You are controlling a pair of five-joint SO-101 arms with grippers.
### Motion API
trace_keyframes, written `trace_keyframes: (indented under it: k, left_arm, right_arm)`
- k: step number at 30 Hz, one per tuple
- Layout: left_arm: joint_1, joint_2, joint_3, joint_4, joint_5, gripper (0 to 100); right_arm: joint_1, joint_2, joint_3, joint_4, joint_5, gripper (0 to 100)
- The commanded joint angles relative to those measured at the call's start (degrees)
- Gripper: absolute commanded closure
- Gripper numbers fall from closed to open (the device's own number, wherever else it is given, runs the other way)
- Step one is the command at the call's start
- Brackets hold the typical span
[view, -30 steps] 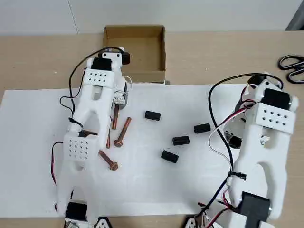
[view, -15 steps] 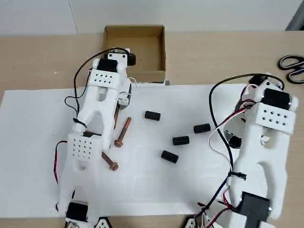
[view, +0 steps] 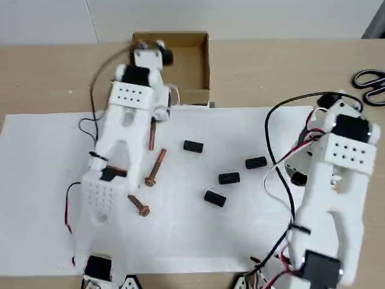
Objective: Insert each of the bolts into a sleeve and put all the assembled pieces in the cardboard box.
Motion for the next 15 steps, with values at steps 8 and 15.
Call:
trace_keyframes:
  k: [8, 15]
  left_arm:
    - [0.0, -33.05, 13.49, 0.7, 0.53, 100]
    - [0.35, -55.82, 22.29, 0.44, 0.62, 100]
  right_arm:
    - [-14.11, -24.13, -0.44, 1.1, -0.18, 99.6]
    - [-21.76, -33.63, -0.7, 0.84, -0.09, 99.5]
